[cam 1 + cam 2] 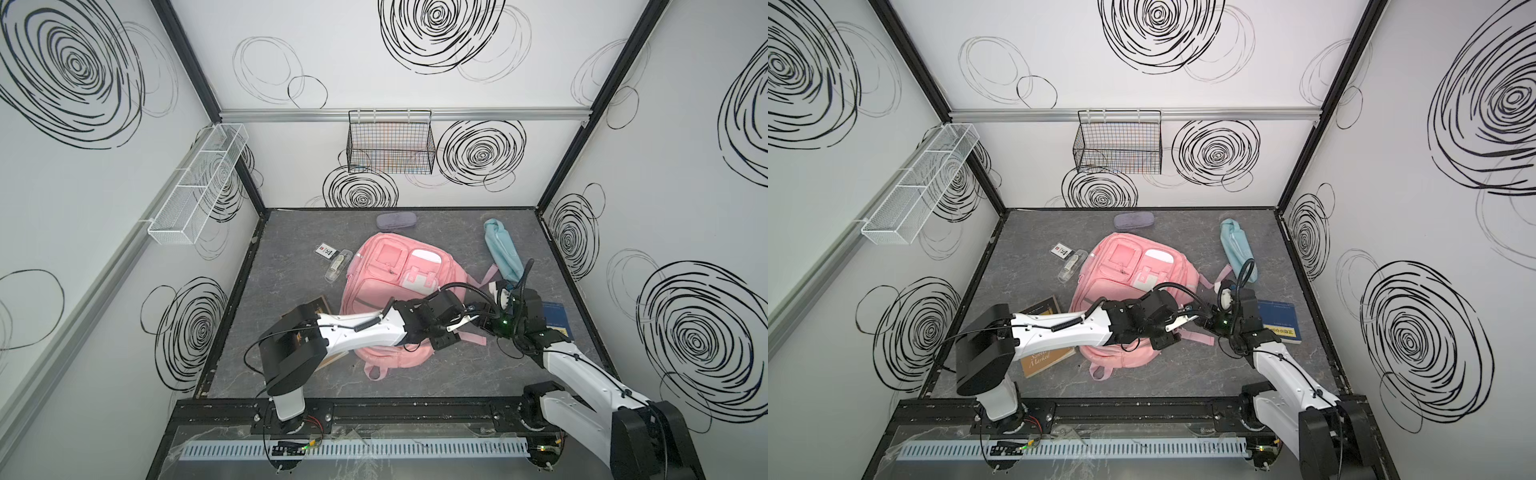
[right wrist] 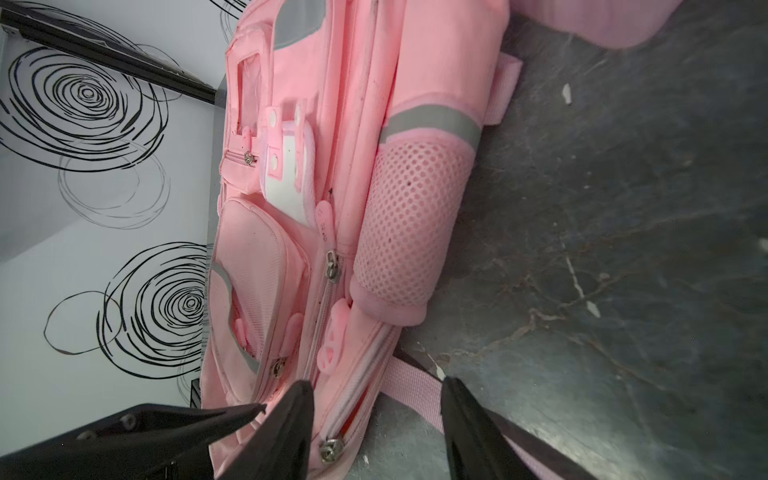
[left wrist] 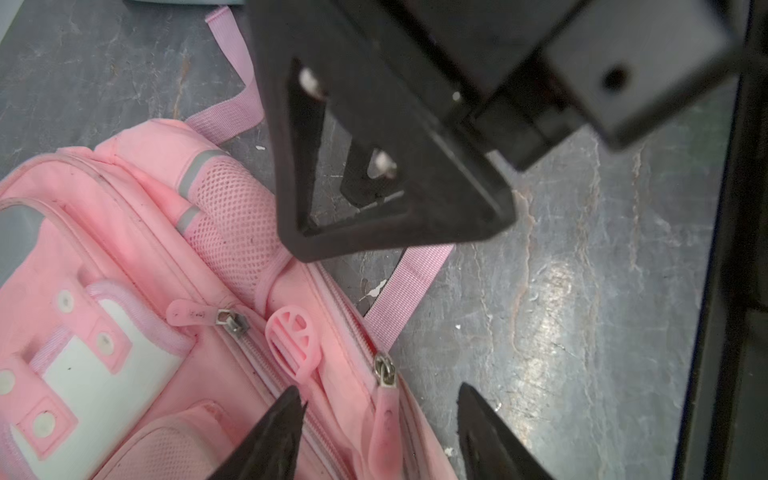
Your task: Pack the student bag
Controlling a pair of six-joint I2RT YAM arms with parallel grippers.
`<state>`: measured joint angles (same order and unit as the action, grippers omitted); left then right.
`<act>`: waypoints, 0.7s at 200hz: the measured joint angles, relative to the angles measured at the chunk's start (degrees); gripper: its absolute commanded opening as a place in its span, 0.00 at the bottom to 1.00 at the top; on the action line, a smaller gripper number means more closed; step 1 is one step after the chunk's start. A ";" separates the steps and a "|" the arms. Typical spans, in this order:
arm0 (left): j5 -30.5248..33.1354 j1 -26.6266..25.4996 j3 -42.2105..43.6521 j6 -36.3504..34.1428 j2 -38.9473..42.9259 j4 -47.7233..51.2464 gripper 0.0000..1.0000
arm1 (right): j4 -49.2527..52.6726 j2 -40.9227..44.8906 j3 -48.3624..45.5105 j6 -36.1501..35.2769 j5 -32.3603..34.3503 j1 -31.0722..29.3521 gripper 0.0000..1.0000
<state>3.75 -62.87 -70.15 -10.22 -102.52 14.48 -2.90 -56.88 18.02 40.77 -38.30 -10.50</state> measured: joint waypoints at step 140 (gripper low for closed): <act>-2.49 3.04 0.46 -0.79 -2.45 1.33 0.48 | -1.66 -13.73 4.66 0.42 -0.37 -3.54 0.54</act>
<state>1.26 -59.83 -69.69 -11.00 -104.97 15.81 -4.56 -70.61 22.68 41.19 -38.68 -14.04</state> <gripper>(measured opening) 0.463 0.534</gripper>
